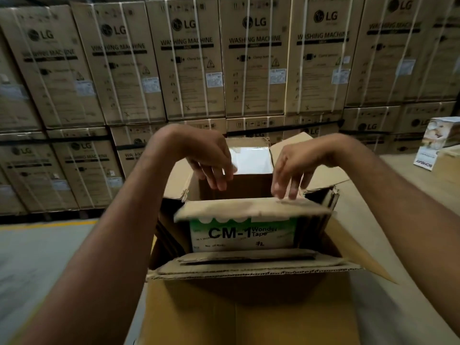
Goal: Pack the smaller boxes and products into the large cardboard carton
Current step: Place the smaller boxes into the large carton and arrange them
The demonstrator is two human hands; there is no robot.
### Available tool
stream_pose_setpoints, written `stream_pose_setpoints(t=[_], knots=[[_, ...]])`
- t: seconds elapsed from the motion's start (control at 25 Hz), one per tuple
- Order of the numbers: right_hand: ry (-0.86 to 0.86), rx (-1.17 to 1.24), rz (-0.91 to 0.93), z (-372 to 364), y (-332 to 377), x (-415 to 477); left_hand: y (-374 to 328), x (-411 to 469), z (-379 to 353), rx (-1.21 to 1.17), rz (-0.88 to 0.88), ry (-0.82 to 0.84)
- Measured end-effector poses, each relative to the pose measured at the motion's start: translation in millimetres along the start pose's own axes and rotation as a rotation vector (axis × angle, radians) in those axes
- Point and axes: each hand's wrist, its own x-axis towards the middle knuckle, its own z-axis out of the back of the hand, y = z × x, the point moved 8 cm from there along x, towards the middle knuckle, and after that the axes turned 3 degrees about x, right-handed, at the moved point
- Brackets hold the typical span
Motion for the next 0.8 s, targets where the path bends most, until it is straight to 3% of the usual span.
stream_pose_setpoints(t=[0.12,0.28,0.4,0.56,0.68,0.8], knots=[[0.185,-0.162,-0.061,-49.2,-15.5,19.6,19.5,21.0,-50.8,0.12,0.018,0.201],[0.143,-0.146,-0.058,-63.0,-18.8,39.7,41.7,43.4,-85.1,0.069,0.005,0.246],[-0.003,-0.043,0.019,-39.3,-7.0,43.8,44.6,53.1,-70.7,-0.03,-0.028,0.189],[-0.293,-0.08,0.072,0.9,0.4,84.8,50.3,98.4,-39.3,-0.05,-0.033,-0.042],[-0.283,-0.239,0.059,4.5,-3.5,141.9,59.5,148.5,-42.4,0.075,-0.021,-0.062],[-0.107,-0.393,-0.007,-6.3,-26.1,200.6,80.6,198.8,-50.5,0.198,0.017,-0.049]])
